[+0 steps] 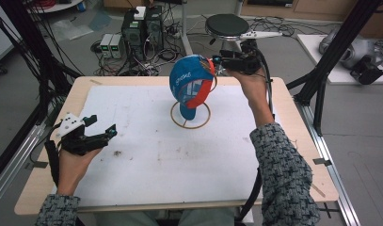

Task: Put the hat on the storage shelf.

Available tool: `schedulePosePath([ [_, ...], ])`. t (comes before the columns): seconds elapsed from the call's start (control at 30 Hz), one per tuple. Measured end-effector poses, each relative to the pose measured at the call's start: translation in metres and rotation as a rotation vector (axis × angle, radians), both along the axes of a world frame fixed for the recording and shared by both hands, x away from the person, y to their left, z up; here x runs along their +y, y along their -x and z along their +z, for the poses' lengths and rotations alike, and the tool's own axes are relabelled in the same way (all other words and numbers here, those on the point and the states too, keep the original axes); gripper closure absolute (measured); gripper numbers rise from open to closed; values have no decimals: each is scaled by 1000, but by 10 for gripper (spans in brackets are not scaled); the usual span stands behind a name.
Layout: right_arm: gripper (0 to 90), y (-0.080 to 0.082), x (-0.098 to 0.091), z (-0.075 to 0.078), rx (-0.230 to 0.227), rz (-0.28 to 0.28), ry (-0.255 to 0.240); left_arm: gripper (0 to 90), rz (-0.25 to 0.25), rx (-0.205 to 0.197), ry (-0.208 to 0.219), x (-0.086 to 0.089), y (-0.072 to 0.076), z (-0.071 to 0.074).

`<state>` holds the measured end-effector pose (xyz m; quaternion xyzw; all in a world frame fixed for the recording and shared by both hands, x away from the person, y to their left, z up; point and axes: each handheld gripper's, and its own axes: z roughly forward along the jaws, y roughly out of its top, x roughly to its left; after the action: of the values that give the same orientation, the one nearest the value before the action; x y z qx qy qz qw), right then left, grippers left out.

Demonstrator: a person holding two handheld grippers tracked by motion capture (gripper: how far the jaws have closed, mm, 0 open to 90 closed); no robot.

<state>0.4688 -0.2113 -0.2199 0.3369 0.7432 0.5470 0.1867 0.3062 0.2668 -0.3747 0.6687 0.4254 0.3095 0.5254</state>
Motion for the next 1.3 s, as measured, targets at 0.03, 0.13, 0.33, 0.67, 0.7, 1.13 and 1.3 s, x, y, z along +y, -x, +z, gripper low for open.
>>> schedulePosePath([
  [0.03,462,1,-2,1,-3,-4,3,180,-2,-2,0,0,0,0],
  [0.13,399,7,-9,4,-1,-25,3,180,-5,-2,2,-1,-1,1],
  [0.33,359,23,-23,4,-64,-91,12,180,-12,-1,1,-5,-4,1],
  [0.67,259,64,-41,-8,-85,-133,-14,180,-25,3,-9,-11,-7,-1],
  [0.7,246,68,-42,-11,-88,-138,-18,180,-26,3,-9,-12,-8,0],
  [1.13,124,125,-67,-70,-163,-246,-24,180,-31,2,-4,-14,-12,0],
  [1.3,117,142,-80,-91,-159,-276,-20,179,-36,8,-3,-15,-15,-1],
])
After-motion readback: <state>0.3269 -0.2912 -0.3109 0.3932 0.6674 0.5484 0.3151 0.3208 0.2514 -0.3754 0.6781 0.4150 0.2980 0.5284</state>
